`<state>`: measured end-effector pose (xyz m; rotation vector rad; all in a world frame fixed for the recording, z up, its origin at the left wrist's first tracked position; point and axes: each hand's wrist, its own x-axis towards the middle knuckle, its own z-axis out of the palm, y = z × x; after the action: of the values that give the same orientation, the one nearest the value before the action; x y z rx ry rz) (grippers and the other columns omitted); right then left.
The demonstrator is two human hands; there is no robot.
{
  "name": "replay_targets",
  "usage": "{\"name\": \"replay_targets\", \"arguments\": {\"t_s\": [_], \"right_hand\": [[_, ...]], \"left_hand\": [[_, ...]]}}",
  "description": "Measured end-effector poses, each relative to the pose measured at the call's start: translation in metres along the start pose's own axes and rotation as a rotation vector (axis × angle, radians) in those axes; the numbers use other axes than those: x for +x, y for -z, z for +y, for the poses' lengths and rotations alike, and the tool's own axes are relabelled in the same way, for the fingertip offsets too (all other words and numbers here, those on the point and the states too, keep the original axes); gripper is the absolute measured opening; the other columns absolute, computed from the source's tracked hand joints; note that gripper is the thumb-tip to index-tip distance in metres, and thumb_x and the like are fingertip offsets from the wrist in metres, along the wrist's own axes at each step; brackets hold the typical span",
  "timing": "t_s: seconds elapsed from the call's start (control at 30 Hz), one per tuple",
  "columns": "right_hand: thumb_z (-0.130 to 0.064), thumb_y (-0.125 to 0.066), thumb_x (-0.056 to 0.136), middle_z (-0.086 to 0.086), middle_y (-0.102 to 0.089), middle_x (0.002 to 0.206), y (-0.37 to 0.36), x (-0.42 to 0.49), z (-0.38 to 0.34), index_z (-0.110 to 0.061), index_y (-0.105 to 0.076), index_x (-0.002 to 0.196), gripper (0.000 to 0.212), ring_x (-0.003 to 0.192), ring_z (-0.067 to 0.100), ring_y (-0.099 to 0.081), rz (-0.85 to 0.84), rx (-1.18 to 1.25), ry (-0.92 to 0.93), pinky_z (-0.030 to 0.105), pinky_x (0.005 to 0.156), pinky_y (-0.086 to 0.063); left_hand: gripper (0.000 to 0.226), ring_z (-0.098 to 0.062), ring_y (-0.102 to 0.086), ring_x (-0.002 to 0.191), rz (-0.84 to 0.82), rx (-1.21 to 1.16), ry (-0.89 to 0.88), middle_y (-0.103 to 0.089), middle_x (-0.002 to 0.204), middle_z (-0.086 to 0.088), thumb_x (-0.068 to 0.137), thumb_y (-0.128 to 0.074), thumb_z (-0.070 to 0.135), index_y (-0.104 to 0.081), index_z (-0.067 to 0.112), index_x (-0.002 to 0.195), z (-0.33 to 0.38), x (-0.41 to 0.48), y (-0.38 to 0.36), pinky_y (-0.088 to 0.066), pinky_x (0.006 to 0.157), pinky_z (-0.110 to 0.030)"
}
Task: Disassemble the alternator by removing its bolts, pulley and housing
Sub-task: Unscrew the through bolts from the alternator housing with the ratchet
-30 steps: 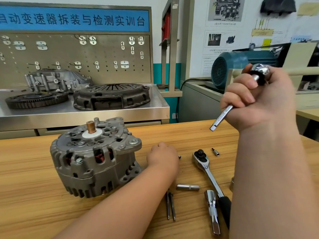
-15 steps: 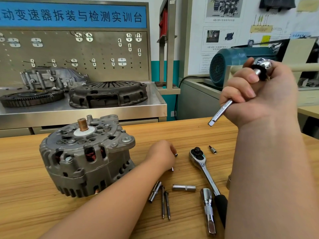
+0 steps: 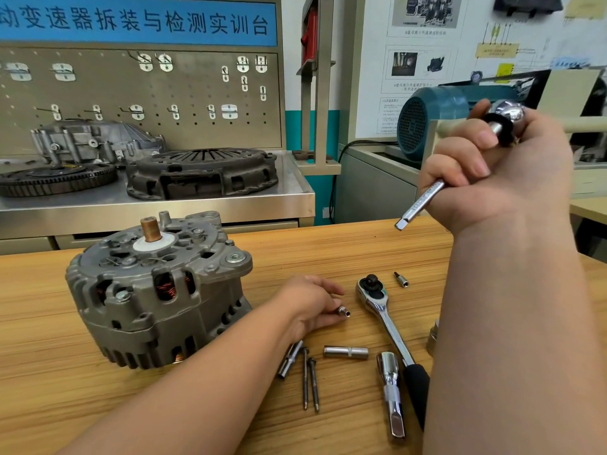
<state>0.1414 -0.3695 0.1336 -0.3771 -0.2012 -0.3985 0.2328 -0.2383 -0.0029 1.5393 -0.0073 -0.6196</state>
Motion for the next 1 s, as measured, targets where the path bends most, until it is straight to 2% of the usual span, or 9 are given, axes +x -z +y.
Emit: {"name": "replay_targets", "arguments": {"t_s": [0.17,0.33,0.43,0.5,0.57,0.63,0.73,0.8,1.0], "right_hand": [[-0.027,-0.037,0.097,-0.007,-0.035,0.046,0.001,0.0,-0.001,-0.014,-0.053,0.064,0.039,0.032,0.007,-0.021,0.004,0.024,0.006,0.019,0.032,-0.015],[-0.028,-0.037,0.096,-0.007,-0.034,0.048,0.002,0.0,-0.002,-0.014,-0.053,0.065,0.037,0.032,0.007,-0.021,0.002,0.021,0.005,0.019,0.032,-0.016],[-0.028,-0.036,0.096,-0.007,-0.034,0.048,0.002,0.001,-0.001,-0.014,-0.052,0.065,0.038,0.032,0.007,-0.021,0.008,0.021,0.009,0.019,0.033,-0.015],[-0.029,-0.036,0.096,-0.006,-0.034,0.047,0.002,0.002,-0.001,-0.014,-0.052,0.065,0.038,0.032,0.007,-0.02,0.014,0.028,0.01,0.019,0.032,-0.015],[-0.029,-0.036,0.097,-0.006,-0.034,0.047,0.002,0.002,0.0,-0.014,-0.051,0.066,0.037,0.032,0.007,-0.02,0.014,0.034,0.011,0.019,0.032,-0.015],[-0.03,-0.036,0.097,-0.006,-0.034,0.046,0.002,0.002,0.001,-0.014,-0.051,0.067,0.037,0.032,0.007,-0.02,0.013,0.033,0.013,0.019,0.032,-0.015],[-0.03,-0.035,0.097,-0.007,-0.034,0.045,0.003,0.002,0.0,-0.014,-0.051,0.067,0.038,0.031,0.007,-0.021,0.008,0.035,0.009,0.018,0.032,-0.015],[-0.03,-0.035,0.097,-0.007,-0.035,0.046,0.004,0.002,-0.002,-0.014,-0.052,0.067,0.038,0.031,0.007,-0.021,0.012,0.038,0.006,0.018,0.032,-0.015],[-0.03,-0.038,0.096,-0.007,-0.035,0.047,0.007,0.004,-0.005,-0.015,-0.052,0.069,0.034,0.033,0.007,-0.02,0.05,0.049,0.035,0.019,0.032,-0.015]], "left_hand": [[0.021,-0.024,-0.064,0.092,0.021,0.067,-0.041,-0.062,0.1,-0.014,0.088,-0.053,-0.015,-0.062,0.005,0.087,-0.001,0.001,0.0,-0.06,0.06,-0.024],[0.024,-0.016,-0.064,0.093,0.088,0.528,-0.226,-0.065,0.091,0.001,0.084,-0.068,0.0,-0.063,0.023,0.079,-0.007,0.007,-0.002,-0.057,0.084,-0.03],[0.027,-0.014,-0.06,0.095,0.283,0.824,-0.441,-0.063,0.097,0.007,0.092,-0.057,0.009,-0.058,0.033,0.079,-0.003,0.014,-0.004,-0.055,0.084,-0.033],[0.022,-0.016,-0.06,0.093,0.425,0.903,-0.508,-0.062,0.101,0.006,0.094,-0.052,0.012,-0.06,0.032,0.094,0.001,0.019,-0.004,-0.056,0.078,-0.035],[0.024,-0.018,-0.06,0.094,0.461,1.005,-0.459,-0.063,0.108,0.003,0.095,-0.05,0.018,-0.06,0.03,0.113,0.003,0.026,-0.005,-0.054,0.072,-0.032],[0.028,-0.02,-0.059,0.098,0.411,1.137,-0.407,-0.063,0.115,0.001,0.097,-0.048,0.024,-0.058,0.027,0.123,0.002,0.032,-0.007,-0.049,0.069,-0.03],[0.025,-0.018,-0.055,0.093,0.374,1.238,-0.389,-0.063,0.112,-0.001,0.098,-0.046,0.029,-0.061,0.022,0.117,0.0,0.038,-0.012,-0.044,0.067,-0.029],[0.023,-0.019,-0.057,0.093,0.377,1.275,-0.359,-0.064,0.108,-0.003,0.098,-0.049,0.028,-0.062,0.017,0.113,0.002,0.04,-0.013,-0.048,0.07,-0.03],[0.021,-0.022,-0.059,0.098,0.391,1.351,-0.351,-0.063,0.109,-0.005,0.092,-0.054,0.008,-0.063,0.015,0.11,0.007,0.034,-0.011,-0.051,0.078,-0.029]]}}
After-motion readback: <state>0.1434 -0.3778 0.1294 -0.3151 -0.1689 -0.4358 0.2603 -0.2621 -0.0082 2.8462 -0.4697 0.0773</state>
